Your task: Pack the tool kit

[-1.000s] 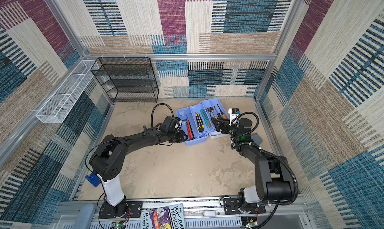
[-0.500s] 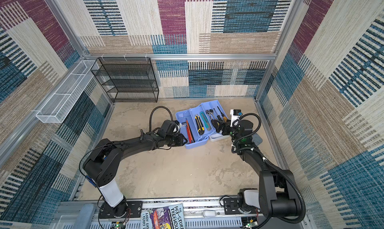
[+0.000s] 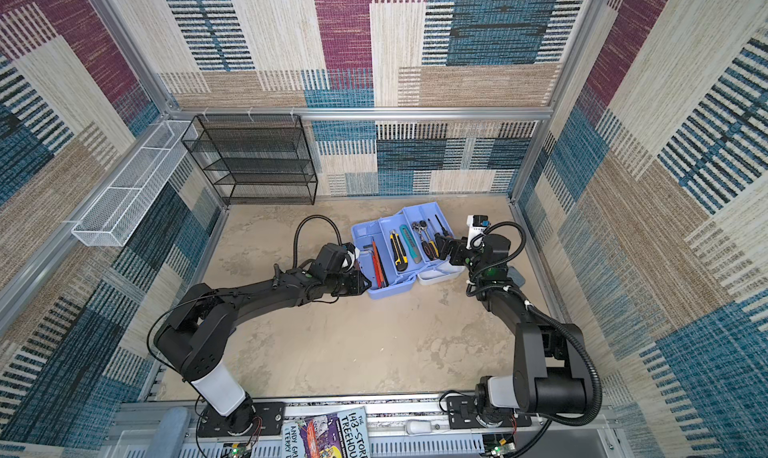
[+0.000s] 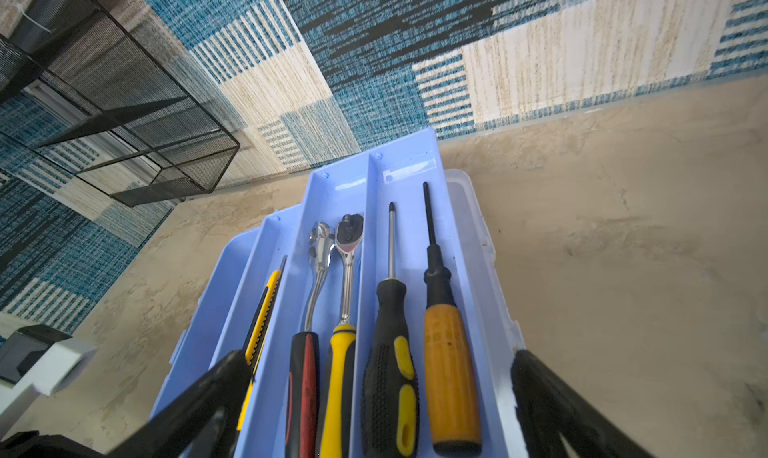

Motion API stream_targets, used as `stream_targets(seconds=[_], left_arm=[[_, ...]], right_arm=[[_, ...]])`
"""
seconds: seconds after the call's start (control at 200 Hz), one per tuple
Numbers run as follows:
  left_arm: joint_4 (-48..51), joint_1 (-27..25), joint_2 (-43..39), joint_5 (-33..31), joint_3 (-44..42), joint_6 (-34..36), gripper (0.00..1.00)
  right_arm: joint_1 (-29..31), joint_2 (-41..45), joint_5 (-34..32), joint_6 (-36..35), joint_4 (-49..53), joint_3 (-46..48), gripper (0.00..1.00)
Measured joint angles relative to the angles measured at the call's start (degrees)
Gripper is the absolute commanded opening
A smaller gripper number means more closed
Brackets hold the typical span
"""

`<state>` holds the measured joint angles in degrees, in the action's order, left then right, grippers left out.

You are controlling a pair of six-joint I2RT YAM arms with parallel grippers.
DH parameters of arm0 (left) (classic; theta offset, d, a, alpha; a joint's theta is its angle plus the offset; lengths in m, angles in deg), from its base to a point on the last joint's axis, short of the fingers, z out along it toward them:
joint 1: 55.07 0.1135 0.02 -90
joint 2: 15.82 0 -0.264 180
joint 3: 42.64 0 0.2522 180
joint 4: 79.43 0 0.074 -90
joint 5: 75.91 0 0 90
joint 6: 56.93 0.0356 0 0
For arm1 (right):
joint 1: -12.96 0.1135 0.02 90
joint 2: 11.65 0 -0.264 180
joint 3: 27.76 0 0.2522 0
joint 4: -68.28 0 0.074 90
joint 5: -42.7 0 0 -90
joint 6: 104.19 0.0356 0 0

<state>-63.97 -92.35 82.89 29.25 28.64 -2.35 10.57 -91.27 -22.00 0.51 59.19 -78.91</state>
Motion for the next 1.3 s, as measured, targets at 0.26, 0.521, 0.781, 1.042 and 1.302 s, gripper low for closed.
stream_targets(seconds=[0.26,0.521,0.781,1.042,1.302], left_arm=[[0.26,0.00,-1.31,-0.20,-1.29,-0.22,0.22],[1.44,0.02,-2.62,-0.48,-2.23,-0.15,0.24],[1.62,0.00,-2.60,-0.83,-2.16,0.44,0.26],[2.38,0.04,-2.27,-1.16,-2.03,0.44,0.27],[2.10,0.04,-1.53,-1.14,-1.68,0.35,0.27]], right_arm=[[-0.31,-2.23,4.33,1.05,-2.40,0.44,0.96],[-0.28,-1.27,6.21,4.09,-4.26,1.95,0.92],[0.59,-0.50,5.95,7.78,-5.18,2.64,0.89],[4.44,1.62,3.78,10.43,-5.55,2.64,0.88],[6.88,4.17,1.99,11.82,-3.30,2.64,0.88]])
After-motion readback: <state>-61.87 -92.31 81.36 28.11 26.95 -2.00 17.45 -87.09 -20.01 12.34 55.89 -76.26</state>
